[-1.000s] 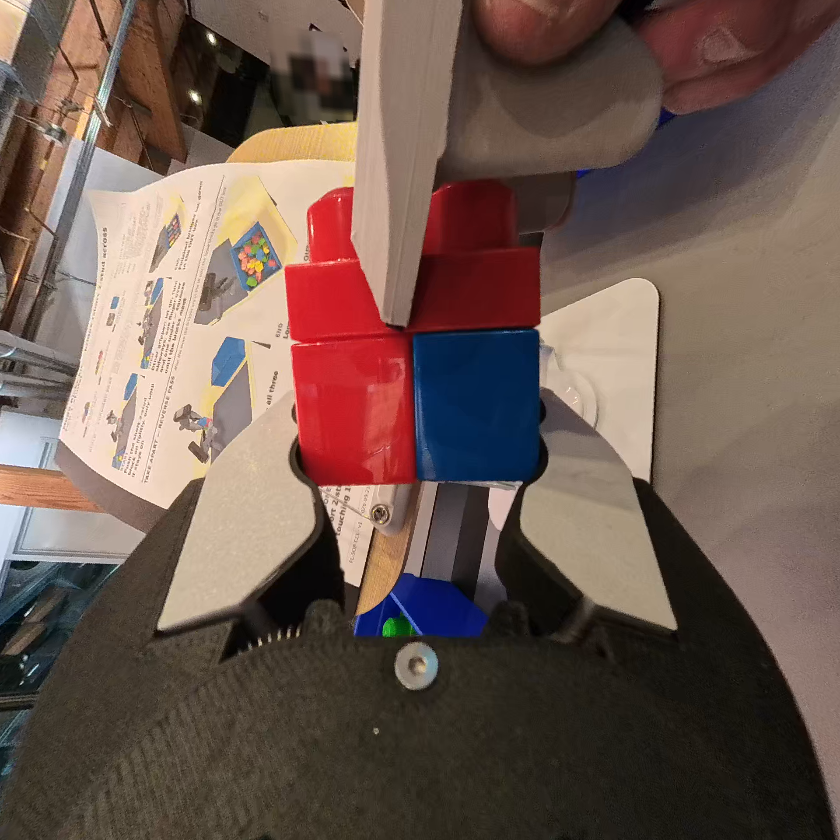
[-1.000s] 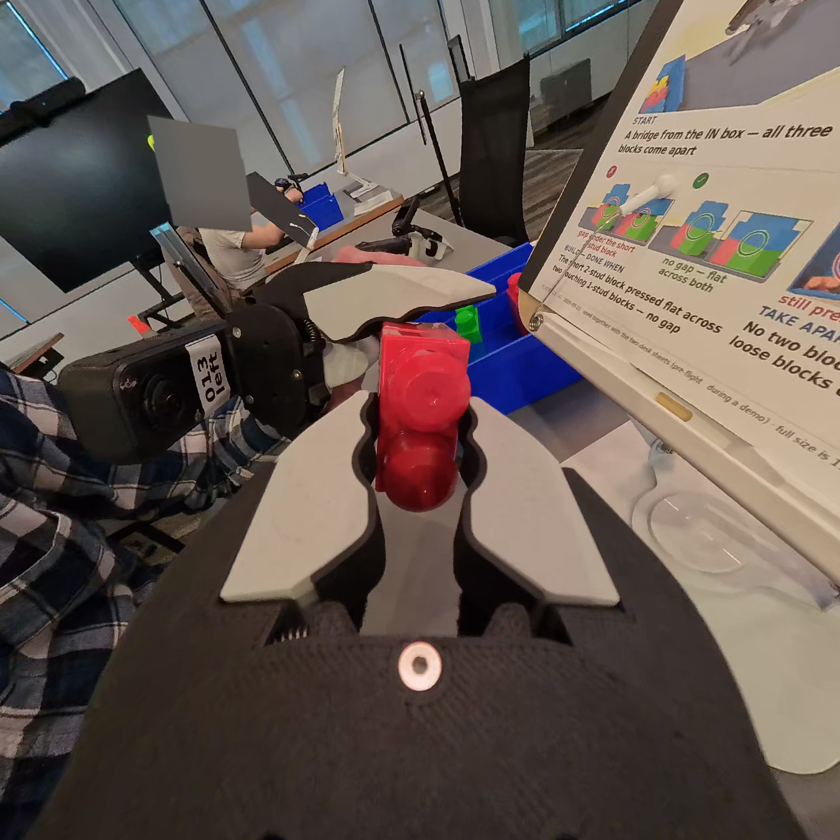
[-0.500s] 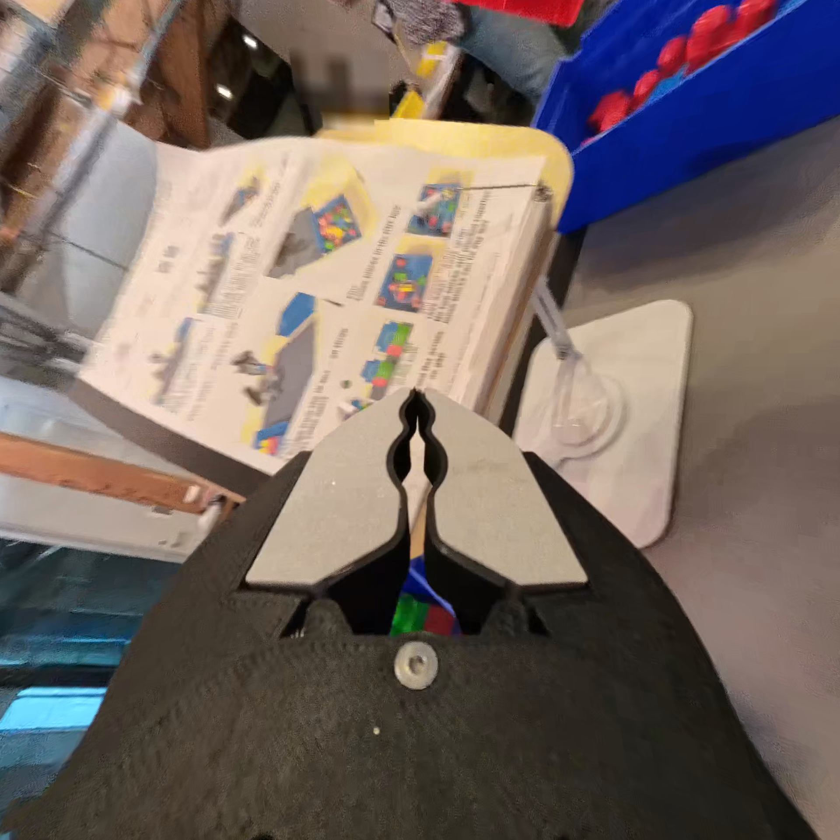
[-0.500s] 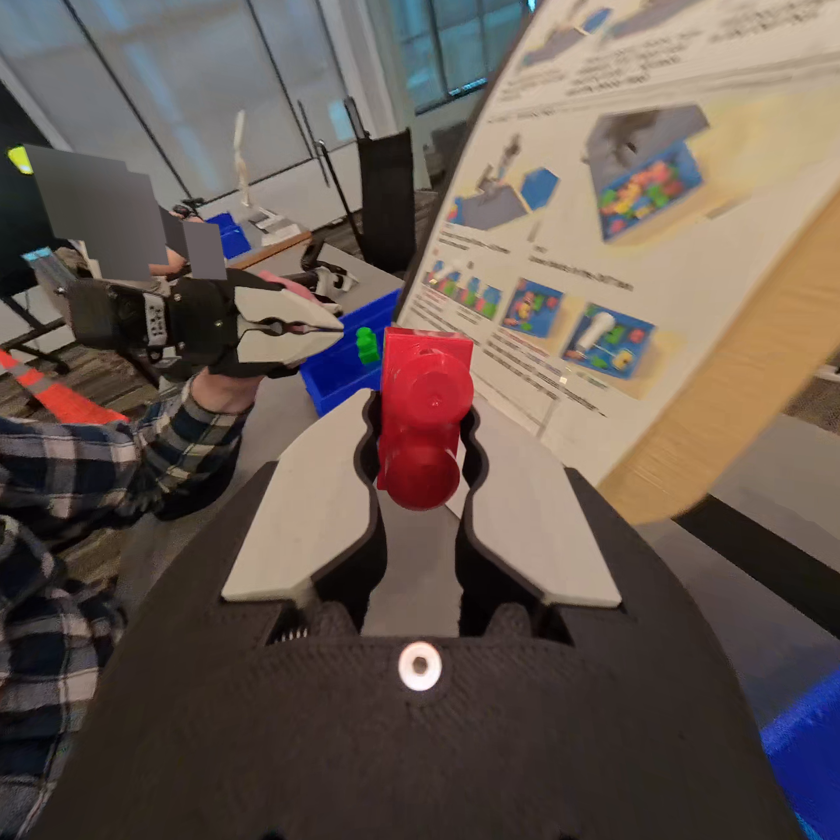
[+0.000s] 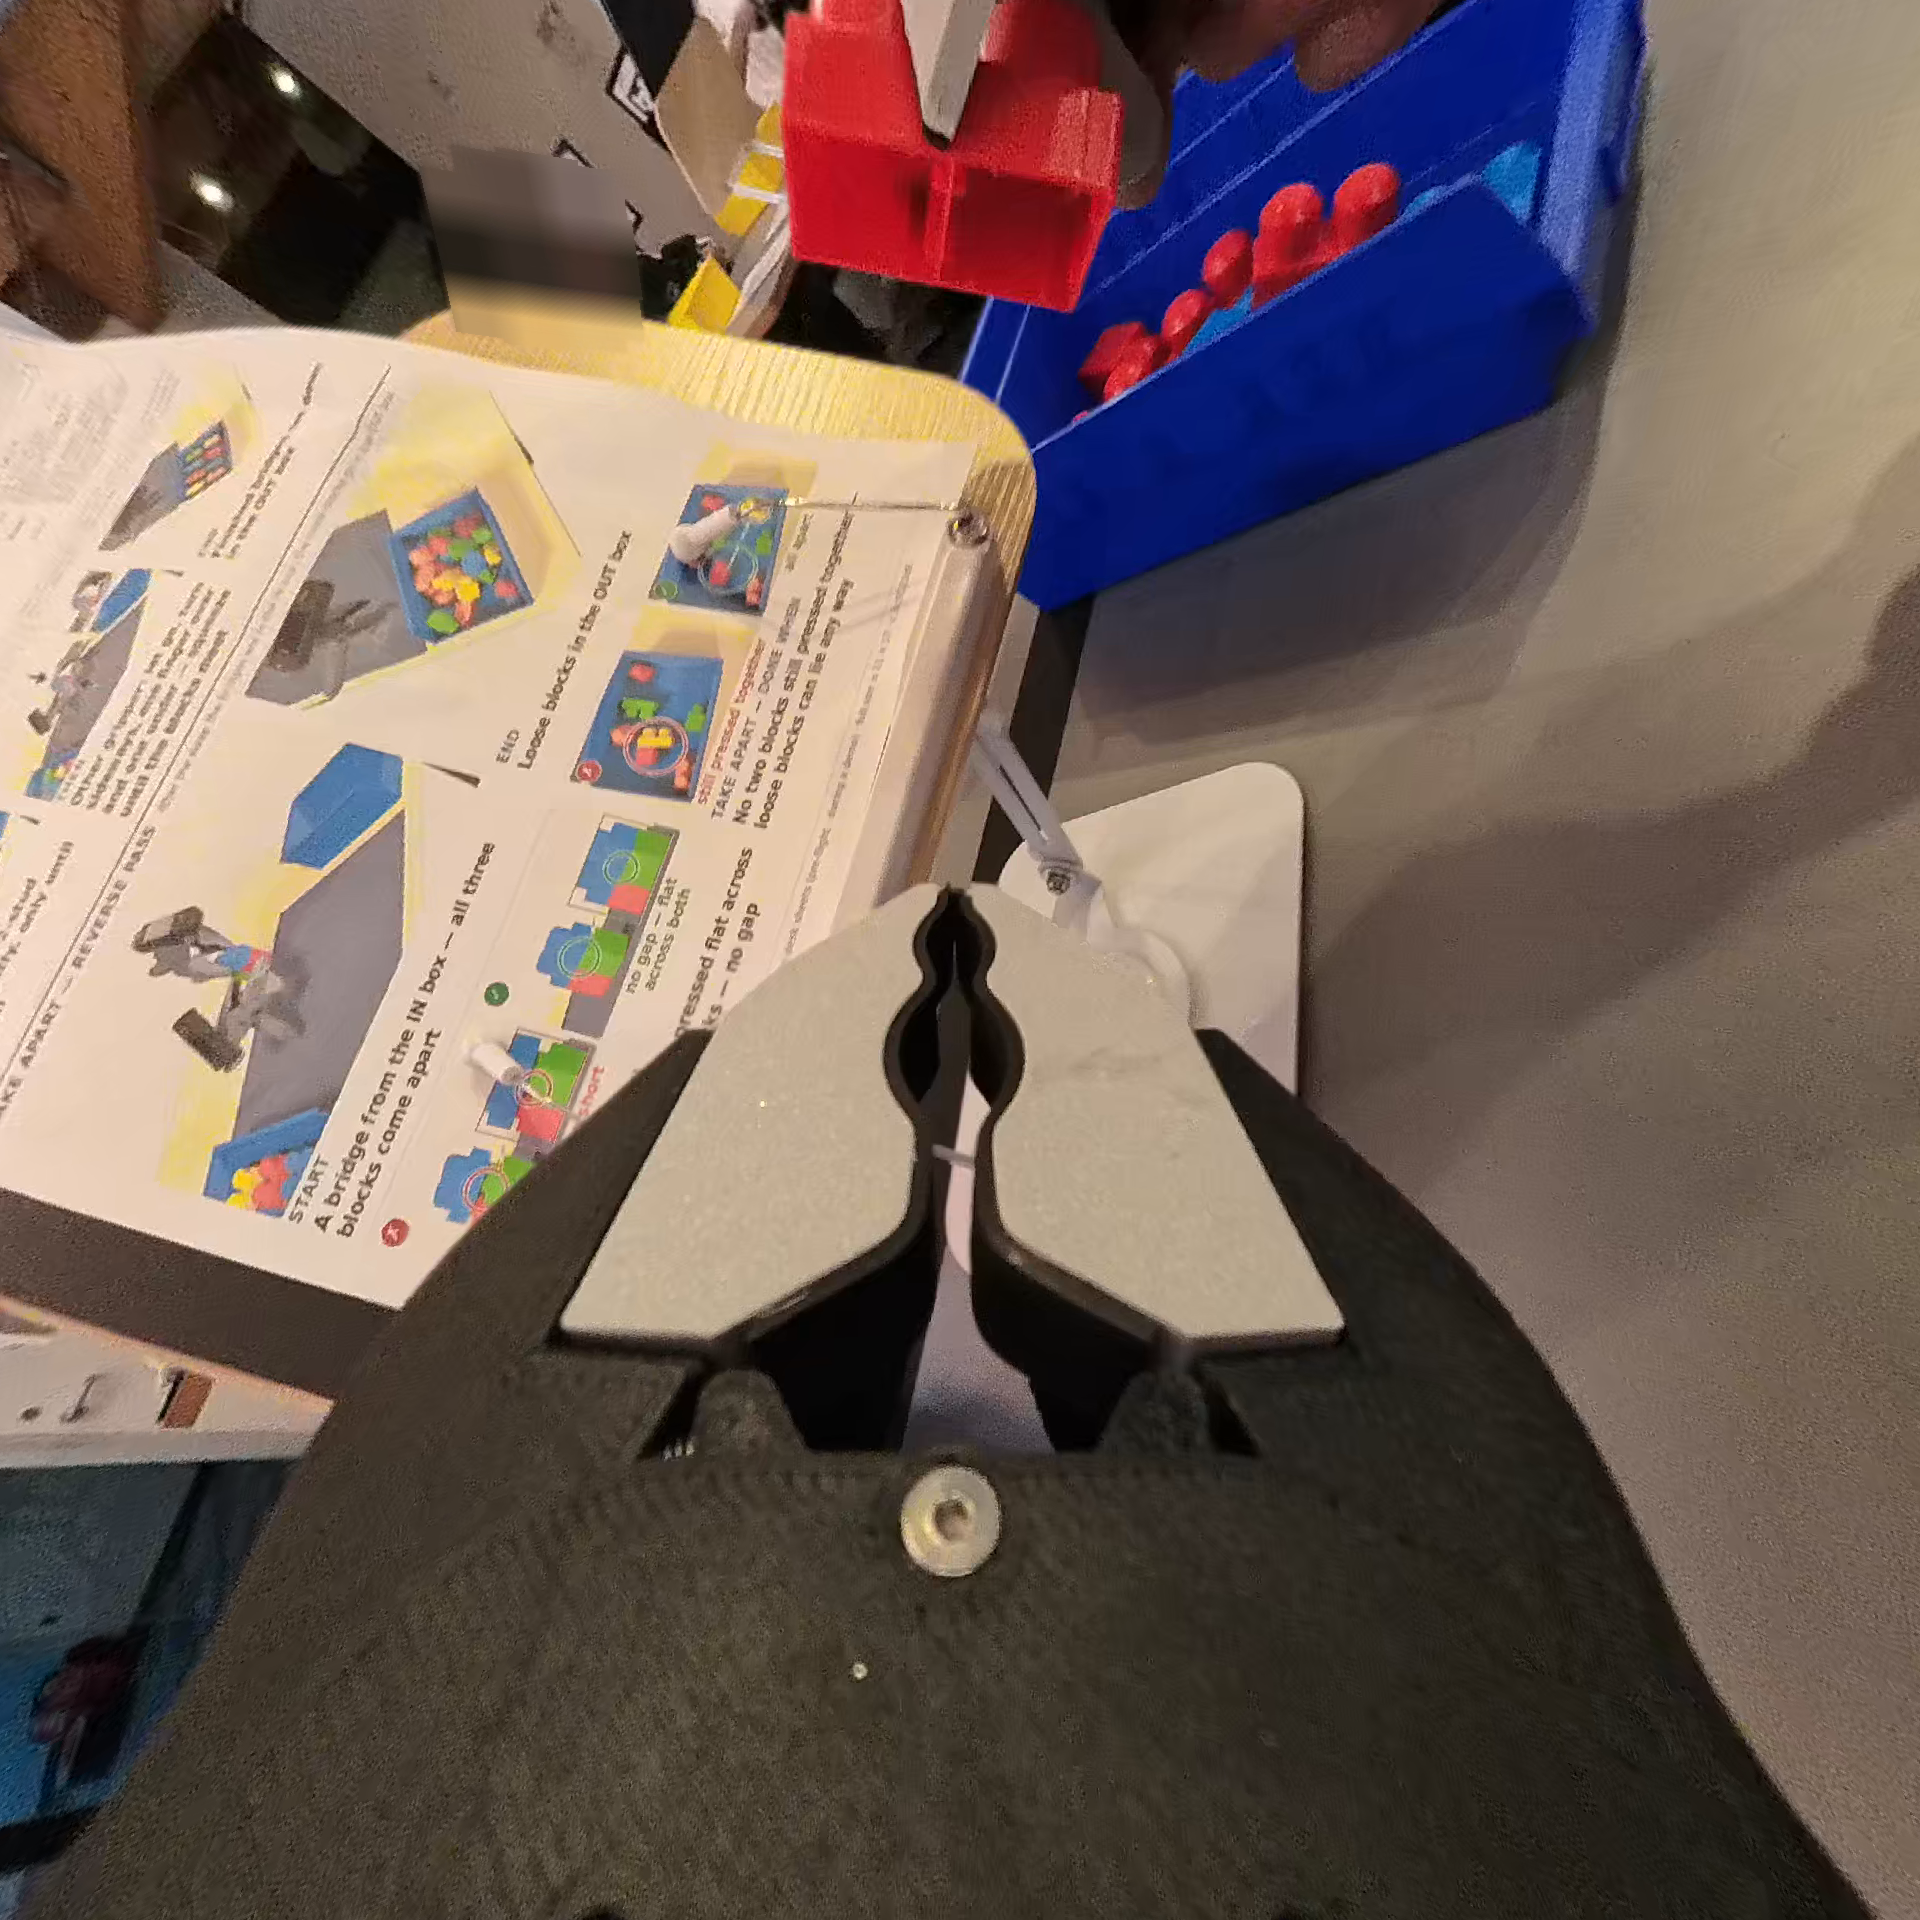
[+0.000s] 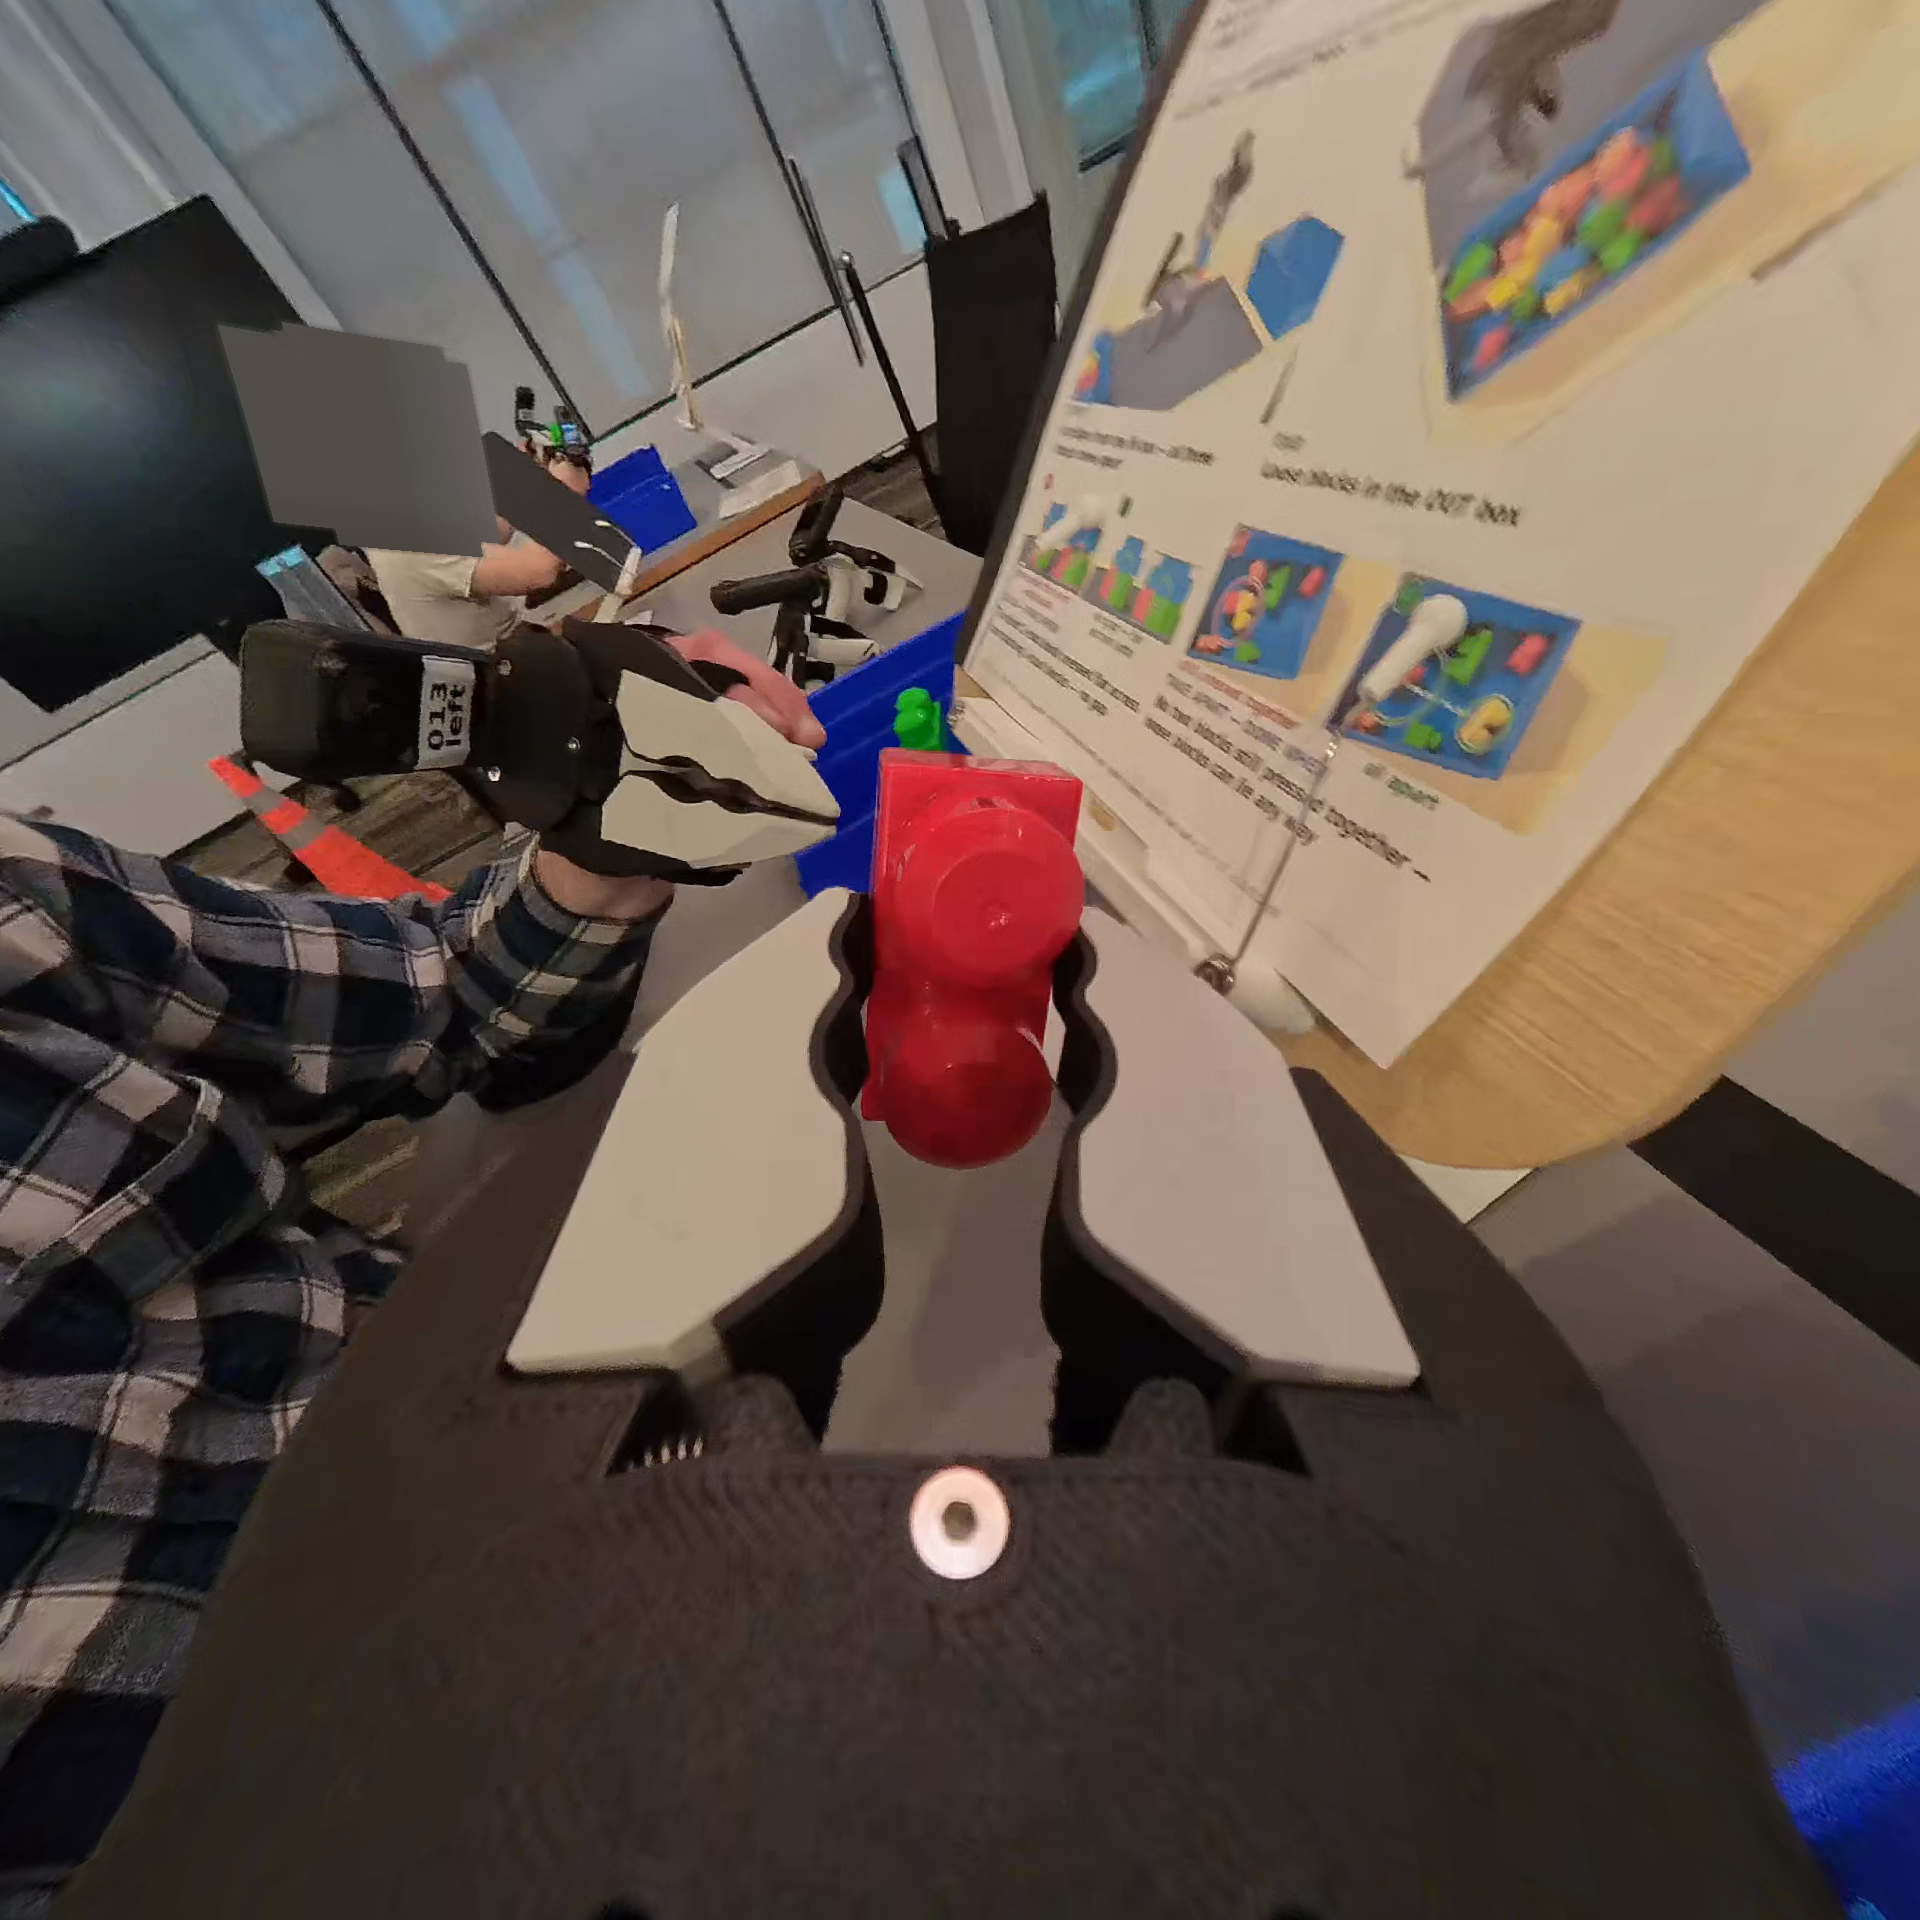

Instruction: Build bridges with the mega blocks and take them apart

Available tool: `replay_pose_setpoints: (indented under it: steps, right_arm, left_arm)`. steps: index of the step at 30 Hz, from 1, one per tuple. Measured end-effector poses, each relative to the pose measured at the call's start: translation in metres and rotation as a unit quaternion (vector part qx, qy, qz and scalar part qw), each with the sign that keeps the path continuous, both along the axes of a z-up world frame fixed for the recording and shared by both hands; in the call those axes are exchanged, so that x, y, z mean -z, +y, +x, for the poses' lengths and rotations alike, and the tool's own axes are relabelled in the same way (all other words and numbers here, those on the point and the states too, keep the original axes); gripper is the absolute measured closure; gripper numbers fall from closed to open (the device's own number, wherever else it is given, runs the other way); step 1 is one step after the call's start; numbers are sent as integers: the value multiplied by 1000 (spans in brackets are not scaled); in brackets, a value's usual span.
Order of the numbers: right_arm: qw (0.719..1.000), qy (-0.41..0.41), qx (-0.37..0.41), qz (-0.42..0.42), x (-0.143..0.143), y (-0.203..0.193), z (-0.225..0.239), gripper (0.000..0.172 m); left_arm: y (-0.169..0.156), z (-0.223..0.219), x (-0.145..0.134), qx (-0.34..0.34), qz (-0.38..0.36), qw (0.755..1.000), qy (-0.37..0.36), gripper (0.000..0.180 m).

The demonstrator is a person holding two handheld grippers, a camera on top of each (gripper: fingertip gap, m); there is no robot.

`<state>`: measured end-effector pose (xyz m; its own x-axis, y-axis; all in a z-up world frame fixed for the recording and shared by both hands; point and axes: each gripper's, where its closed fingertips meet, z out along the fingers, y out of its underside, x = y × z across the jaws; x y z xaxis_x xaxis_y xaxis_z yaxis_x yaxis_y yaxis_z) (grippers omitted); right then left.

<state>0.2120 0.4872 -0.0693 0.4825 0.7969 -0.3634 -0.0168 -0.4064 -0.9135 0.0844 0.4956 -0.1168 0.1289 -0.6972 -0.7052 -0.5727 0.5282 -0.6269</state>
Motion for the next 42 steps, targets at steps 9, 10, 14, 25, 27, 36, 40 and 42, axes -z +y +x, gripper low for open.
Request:
replay_pose_setpoints:
  steps: [9, 10, 14, 25, 27, 36, 40, 42]
  right_arm:
    - [993, -85, 57, 60, -57, -61, -2, 137]
    - [992, -85, 68, 60, -58, -71, 2, 137]
    - [979, -136, 149, 40, -24, -88, 46, 137]
    - [909, -195, 351, -110, 113, -42, 218, 126]
    - [908, -191, 358, -108, 118, -36, 220, 109]
    - [917, -213, 336, -12, 68, -123, 157, 136]
    - [925, -254, 281, -16, 79, -175, 102, 144]
    - [921, -288, 264, -14, 88, -199, 78, 142]
  left_arm:
    - [-56, 16, 4, 46, -21, 998, 43, 180]
    - [-64, 17, 9, 53, -38, 997, 40, 180]
    - [-89, 22, 28, 63, -91, 993, 29, 180]
    - [-137, 30, 103, 59, -158, 981, 99, 180]
    - [-136, 32, 114, 48, -157, 982, 99, 180]
    - [-127, 71, 137, 16, -208, 977, 38, 151]
    - [-153, 108, 115, 71, -274, 958, -47, 139]
    - [-172, 122, 106, 103, -317, 939, -80, 135]
